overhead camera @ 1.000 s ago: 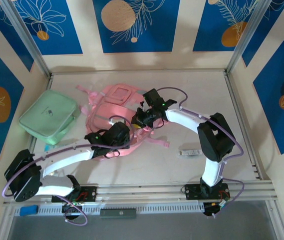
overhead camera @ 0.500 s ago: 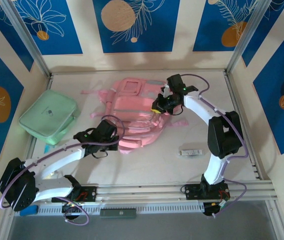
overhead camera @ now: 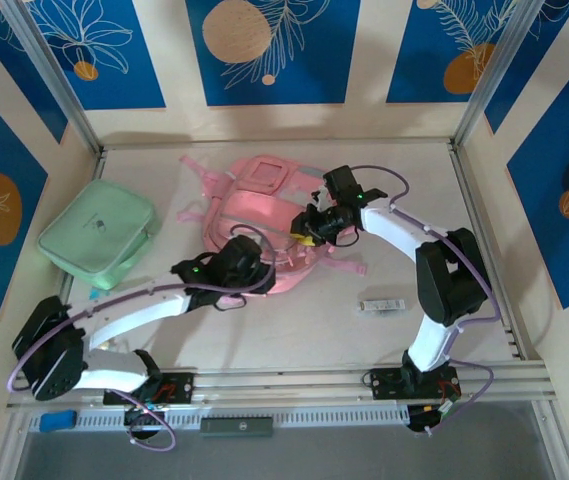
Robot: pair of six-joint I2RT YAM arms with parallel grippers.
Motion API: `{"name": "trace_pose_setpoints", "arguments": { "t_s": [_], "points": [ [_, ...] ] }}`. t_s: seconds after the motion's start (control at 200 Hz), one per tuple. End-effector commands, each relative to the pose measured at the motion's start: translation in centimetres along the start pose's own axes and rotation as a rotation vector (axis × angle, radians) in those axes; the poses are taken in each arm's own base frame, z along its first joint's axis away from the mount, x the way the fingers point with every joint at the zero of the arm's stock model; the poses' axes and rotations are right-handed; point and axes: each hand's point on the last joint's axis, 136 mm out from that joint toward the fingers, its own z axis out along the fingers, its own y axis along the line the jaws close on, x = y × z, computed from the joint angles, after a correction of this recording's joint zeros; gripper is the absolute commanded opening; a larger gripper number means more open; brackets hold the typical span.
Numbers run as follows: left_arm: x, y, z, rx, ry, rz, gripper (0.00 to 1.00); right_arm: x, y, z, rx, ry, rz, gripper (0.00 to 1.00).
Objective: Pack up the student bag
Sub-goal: Unzip the student bag at the center of the table.
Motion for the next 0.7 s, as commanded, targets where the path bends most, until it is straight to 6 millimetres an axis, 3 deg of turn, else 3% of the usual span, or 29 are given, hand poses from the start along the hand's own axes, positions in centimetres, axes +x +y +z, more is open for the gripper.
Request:
{"name": "trace_pose_setpoints", "arguments": {
  "t_s": [0.0,0.14,0.47,0.595,0.695],
  "points": [
    [-2.4,-1.9,0.8,-0.028,-0.083,-0.029,0.37,0.0,1.5,0.2,-0.060,0.010,0.025,0.20],
    [-2.8,-2.0,2.6,-0.112,-0.071,-0.043,0.42,0.0,2.2,-0.1,-0.073,-0.005,0.016,0.15],
    [-2.8,-1.0,6.2,-0.261,-0.046,-0.107,0.43,-0.1,1.7,1.0,-0.078,0.009,0.045,0.12],
    [-3.3,-1.7,7.2,-0.232,-0.071,-0.091,0.38,0.0,1.6,1.2,-0.069,0.007,0.043,0.10],
    [-3.8,-1.1,7.4,-0.265,-0.083,-0.102,0.32,0.1,1.3,1.6,-0.063,0.012,0.048,0.09]
  ]
}}
